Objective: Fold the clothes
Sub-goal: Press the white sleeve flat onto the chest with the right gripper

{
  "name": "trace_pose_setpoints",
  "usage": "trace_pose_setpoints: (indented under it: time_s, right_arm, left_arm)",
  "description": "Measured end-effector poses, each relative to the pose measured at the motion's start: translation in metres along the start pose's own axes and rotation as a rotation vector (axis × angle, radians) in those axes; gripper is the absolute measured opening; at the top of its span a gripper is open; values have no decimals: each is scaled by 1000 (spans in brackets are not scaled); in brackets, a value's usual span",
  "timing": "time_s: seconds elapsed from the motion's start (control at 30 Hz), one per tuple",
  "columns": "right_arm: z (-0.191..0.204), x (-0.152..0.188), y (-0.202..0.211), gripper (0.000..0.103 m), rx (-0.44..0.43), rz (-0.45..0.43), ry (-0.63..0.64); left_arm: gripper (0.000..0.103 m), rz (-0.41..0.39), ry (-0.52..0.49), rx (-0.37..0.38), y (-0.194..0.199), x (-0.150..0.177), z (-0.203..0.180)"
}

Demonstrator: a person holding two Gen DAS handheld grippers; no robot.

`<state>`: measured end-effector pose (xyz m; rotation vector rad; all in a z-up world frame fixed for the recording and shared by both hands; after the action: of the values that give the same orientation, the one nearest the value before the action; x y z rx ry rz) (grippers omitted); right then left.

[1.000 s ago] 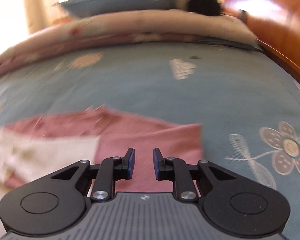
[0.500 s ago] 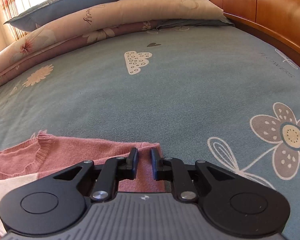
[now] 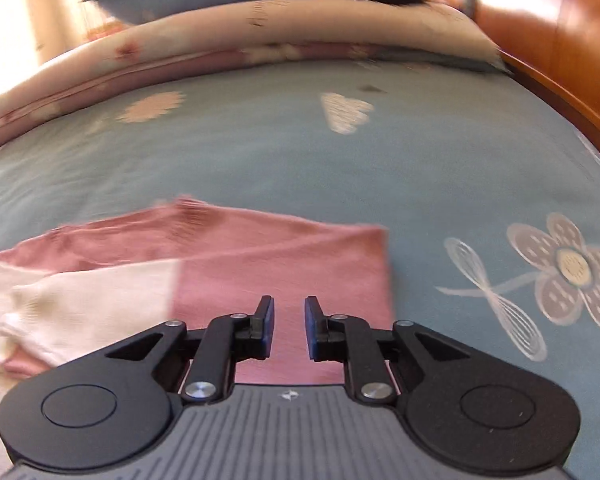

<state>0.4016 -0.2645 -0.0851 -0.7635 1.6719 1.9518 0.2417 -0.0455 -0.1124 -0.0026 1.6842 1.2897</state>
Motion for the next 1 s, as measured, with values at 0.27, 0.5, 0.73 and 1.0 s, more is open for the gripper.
trace_pose_setpoints:
  time_s: [0.27, 0.5, 0.73, 1.0]
  right_arm:
    - [98, -4, -53, 21, -70, 108, 216]
    - [151, -1, -49, 23, -173, 129, 368]
    - [178, -12, -73, 24, -85, 135, 372]
    - [196, -5, -67, 27, -159, 120, 390]
  left_arm:
    - [101, 4, -17, -12, 5, 2, 3]
    - [101, -4, -9, -16, 14, 4, 15]
    - [101, -22, 52, -57, 28, 10, 45]
    - [101, -72, 142, -73, 47, 10, 76]
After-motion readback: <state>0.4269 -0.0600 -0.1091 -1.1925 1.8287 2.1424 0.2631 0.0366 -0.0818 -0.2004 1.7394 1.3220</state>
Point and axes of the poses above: each gripper's, at about its wrist camera, not at the fingertips, and y roughly against the way its jaws point, z to its left, x to its underside, the point moved 5 cm from there along -y, roughly the way its jaws point, and after that the axes turned 2 degrees about -x, right-handed, at the moved point
